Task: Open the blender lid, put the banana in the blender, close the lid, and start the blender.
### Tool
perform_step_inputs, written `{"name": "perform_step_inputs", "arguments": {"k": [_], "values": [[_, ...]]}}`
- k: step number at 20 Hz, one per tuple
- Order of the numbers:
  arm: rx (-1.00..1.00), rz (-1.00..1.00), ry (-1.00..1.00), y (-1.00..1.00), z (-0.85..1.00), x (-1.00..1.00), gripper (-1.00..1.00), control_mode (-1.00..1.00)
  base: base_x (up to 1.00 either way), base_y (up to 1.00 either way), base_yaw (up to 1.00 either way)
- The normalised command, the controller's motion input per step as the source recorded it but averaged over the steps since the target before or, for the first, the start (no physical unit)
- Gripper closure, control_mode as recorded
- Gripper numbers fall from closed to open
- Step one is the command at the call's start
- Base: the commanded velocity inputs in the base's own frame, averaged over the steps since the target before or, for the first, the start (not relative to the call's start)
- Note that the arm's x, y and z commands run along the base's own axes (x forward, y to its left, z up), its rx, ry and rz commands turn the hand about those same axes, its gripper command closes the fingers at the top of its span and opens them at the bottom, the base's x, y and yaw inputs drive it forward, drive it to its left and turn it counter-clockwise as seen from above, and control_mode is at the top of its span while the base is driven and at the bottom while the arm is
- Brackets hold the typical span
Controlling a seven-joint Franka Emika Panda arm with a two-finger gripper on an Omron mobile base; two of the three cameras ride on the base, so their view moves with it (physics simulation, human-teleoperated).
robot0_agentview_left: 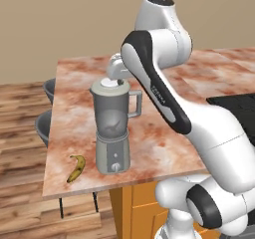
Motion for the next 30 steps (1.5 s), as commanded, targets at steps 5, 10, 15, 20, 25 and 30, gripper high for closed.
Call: {"name": "perform_step_inputs", "arguments": {"k": [5,10,15,20,25,30], "values": [[0.0,0.04,0.0,0.18,-0.29,0.11,-1.0,-1.0,0.0,0.0,0.0],[0.0,0.03,0.0,0.21,-0.15,0.24,-1.0,-1.0,0.0,0.0,0.0],[0.0,0.02,0.0,0.2,-0.06,0.2,-1.0,-1.0,0.0,0.0,0.0],[0.0,0.03,0.0,0.12,-0.07,0.2,-1.0,-1.0,0.0,0.0,0.0],[0.0,0.03,0.0,0.0,-0.05,0.16,-1.0,-1.0,0.0,0.0,0.0],[0.0,0.0,0.0,0.0,0.0,0.07,-1.0,-1.0,0.0,0.0,0.0]]}}
